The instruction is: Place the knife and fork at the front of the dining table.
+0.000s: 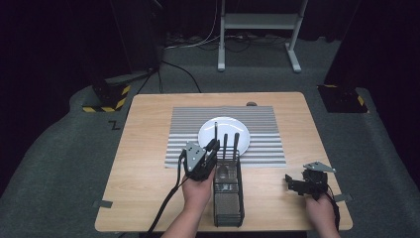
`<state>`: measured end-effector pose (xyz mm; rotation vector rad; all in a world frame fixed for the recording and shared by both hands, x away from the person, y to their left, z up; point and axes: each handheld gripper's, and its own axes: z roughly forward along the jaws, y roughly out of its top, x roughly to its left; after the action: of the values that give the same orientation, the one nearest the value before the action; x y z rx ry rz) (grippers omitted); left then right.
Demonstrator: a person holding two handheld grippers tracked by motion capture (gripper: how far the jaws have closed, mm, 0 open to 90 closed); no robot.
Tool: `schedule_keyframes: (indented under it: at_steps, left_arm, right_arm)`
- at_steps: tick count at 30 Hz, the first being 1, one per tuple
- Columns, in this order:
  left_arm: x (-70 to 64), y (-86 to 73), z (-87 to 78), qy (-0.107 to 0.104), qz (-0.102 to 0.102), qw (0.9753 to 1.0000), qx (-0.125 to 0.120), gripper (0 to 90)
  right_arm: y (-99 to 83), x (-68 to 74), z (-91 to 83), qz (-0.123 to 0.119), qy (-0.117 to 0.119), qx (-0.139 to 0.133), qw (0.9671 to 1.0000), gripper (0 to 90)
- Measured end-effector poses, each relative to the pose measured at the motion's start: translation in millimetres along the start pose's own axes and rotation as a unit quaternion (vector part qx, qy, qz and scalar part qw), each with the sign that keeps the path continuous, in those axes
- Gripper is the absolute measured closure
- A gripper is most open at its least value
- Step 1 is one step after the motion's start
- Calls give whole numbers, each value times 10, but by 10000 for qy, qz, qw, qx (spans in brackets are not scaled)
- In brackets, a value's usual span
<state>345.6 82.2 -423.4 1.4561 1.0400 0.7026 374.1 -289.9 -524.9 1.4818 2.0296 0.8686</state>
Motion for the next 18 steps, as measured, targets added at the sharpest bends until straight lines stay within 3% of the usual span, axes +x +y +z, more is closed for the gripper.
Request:
schedule_keyframes:
  at_steps: [10, 18]
  left_arm:
    - [-77, -4, -83, 152, 17, 9998, -143, 812]
    - [-79, 23, -97, 67, -74, 9997, -227, 814]
  right_arm:
    - [0, -1, 0, -8, 0, -2, 10000, 96]
    - [0, 0, 0, -2, 0, 0, 10000, 96]
